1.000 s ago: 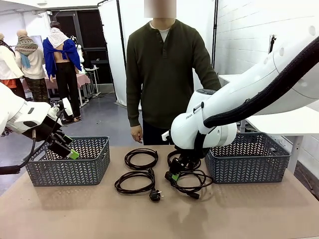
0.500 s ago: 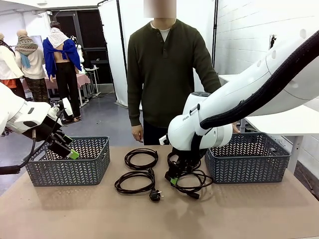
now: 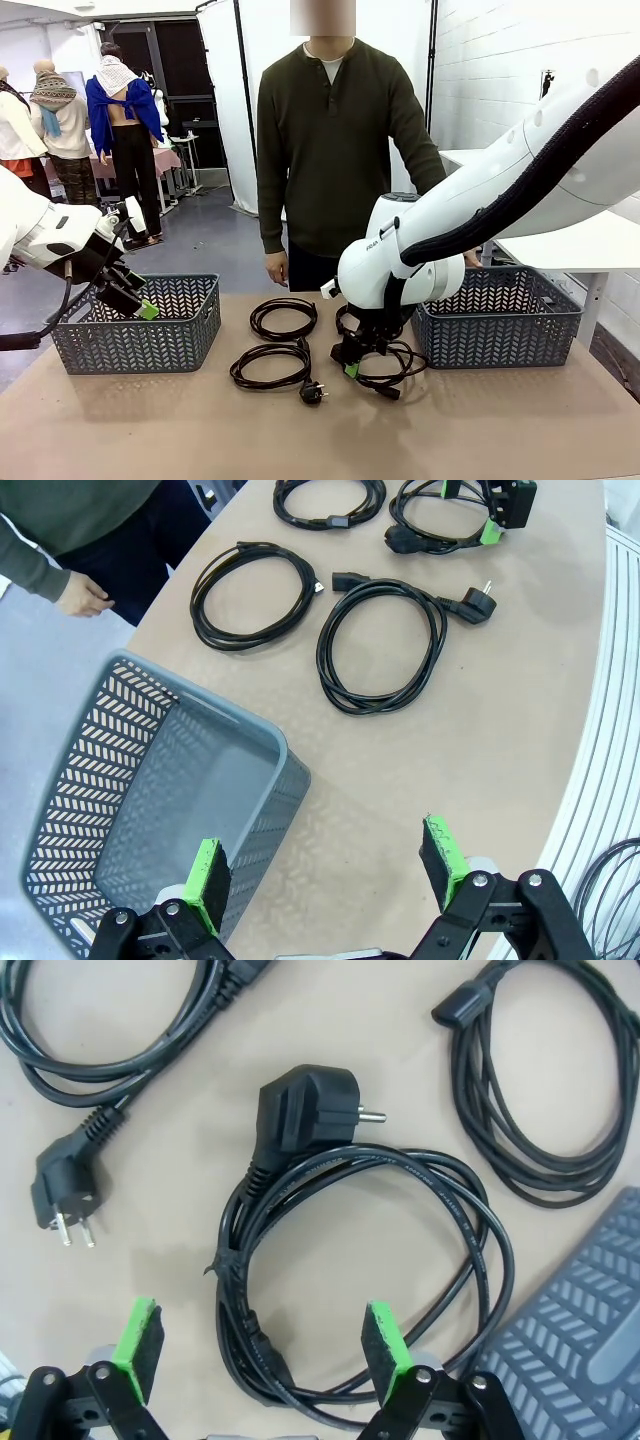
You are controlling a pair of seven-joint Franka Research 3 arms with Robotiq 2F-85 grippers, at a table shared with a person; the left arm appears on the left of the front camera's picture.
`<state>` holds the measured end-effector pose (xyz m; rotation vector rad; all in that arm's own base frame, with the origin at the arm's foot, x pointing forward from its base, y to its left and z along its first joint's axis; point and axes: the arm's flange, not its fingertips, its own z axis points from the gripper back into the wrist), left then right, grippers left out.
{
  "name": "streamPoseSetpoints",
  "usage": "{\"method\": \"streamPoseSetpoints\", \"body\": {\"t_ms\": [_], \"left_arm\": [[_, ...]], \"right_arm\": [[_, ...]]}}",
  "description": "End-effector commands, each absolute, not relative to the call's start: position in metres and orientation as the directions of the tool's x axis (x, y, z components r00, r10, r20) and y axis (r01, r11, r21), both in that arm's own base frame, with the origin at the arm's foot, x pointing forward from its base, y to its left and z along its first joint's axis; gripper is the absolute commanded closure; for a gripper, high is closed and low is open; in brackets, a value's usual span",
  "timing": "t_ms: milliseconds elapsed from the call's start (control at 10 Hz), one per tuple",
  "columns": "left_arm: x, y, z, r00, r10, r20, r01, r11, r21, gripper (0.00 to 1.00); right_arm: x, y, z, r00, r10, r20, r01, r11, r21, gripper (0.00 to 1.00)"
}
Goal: Organize the cables according to human instructions.
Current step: Pick up a bundle of cables and place it in the basket indicated by the human.
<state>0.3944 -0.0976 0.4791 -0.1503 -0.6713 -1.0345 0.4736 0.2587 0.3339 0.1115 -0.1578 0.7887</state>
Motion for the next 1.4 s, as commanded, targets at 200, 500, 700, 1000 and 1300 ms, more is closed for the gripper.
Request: {"method": "streamPoseSetpoints", "body": {"t_ms": [200, 500, 700, 1000, 1300], "left_arm": [[0.392, -0.095, 0.476, 0.336, -0.738, 0.585, 0.833, 0.523, 0.182, 0.0], [0.392, -0.095, 0.476, 0.336, -0.738, 0.585, 0.833, 0.523, 0.182, 0.0], [0.392, -0.095, 0.476, 0.336, -0.738, 0.585, 0.833, 0.523, 0.182, 0.0], [0.392, -0.095, 0.476, 0.336, -0.738, 0.585, 0.833, 0.523, 0.182, 0.0], [0.392, -0.095, 0.476, 0.336, -0.738, 0.585, 0.833, 0.523, 0.182, 0.0]], "right_arm": [[0.488, 0.267, 0.329, 0.71, 0.691, 0.136, -0.699, 0.715, 0.011, 0.0], [0.496, 0.273, 0.328, 0.708, 0.696, 0.116, -0.702, 0.712, 0.008, 0.0], [0.499, 0.274, 0.326, 0.71, 0.697, 0.101, -0.701, 0.713, 0.008, 0.0], [0.504, 0.278, 0.323, 0.713, 0.696, 0.083, -0.699, 0.715, 0.012, 0.0], [0.505, 0.281, 0.317, 0.715, 0.695, 0.078, -0.698, 0.716, 0.011, 0.0]]}}
